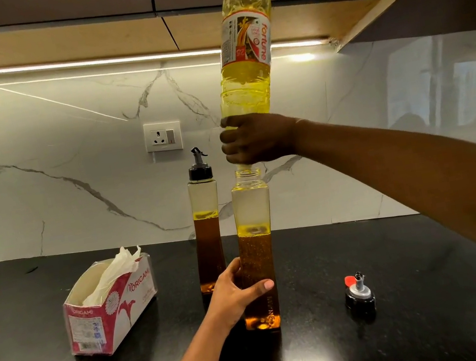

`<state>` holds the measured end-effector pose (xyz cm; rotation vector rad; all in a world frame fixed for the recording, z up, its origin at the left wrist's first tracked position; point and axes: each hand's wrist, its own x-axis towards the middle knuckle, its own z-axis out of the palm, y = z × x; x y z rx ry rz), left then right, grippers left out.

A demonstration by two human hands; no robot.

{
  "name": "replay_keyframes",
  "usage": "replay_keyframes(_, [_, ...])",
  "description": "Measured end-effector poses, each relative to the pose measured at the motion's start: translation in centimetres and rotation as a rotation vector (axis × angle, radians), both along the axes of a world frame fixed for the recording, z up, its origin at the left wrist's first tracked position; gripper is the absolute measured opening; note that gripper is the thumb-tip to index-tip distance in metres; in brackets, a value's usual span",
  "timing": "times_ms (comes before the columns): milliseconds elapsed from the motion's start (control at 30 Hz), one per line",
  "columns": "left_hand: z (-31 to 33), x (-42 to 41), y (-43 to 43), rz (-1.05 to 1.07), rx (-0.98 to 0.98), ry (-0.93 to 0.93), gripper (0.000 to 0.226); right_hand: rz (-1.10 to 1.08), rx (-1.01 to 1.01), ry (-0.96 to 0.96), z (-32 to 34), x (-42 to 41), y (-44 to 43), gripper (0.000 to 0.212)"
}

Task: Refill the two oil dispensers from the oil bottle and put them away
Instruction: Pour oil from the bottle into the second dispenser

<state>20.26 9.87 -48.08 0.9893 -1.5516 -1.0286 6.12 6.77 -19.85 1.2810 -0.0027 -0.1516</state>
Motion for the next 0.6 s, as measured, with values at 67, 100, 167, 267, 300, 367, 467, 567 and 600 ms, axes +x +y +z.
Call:
replay_keyframes(67, [-0.1,0.0,0.0,0.001,-0.002,-0.001,0.099,0.005,0.016,-0.03,0.2,0.0,0.2,0.016])
replay_keyframes(100, [-0.1,0.1,0.0,0.002,0.001,-0.001,0.101,-0.002,0.019,-0.037,0.4,0.0,0.2,0.017])
replay_keyframes(167, [-0.1,0.1,-0.1,0.002,0.003,-0.001,0.101,-0.015,0.01,-0.03,0.3,0.0,0.2,0.021])
replay_keyframes(267, [0.0,0.0,-0.1,-0.011,-0.004,0.0,0.094,-0.035,0.064,-0.08,-0.3,-0.2,0.3,0.017])
replay_keyframes(300, [0.0,-0.1,-0.1,-0.013,-0.004,0.005,0.093,-0.056,0.087,-0.097,-0.4,-0.1,0.3,0.015])
replay_keyframes(367, [-0.1,0.0,-0.2,-0.015,-0.002,0.008,0.094,-0.118,0.131,-0.103,-0.6,-0.1,0.5,0.014])
replay_keyframes(467, [-0.1,0.1,-0.2,-0.001,0.002,-0.005,0.102,-0.205,0.243,-0.13,-0.7,0.0,0.9,0.011])
replay_keyframes(567, [0.0,0.1,0.0,0.01,-0.007,-0.018,0.099,-0.313,0.333,-0.137,-0.4,0.3,1.4,0.009])
replay_keyframes(600, [0.0,0.1,-0.1,0.01,-0.004,-0.016,0.098,-0.356,0.347,-0.139,-0.4,0.5,1.6,0.011])
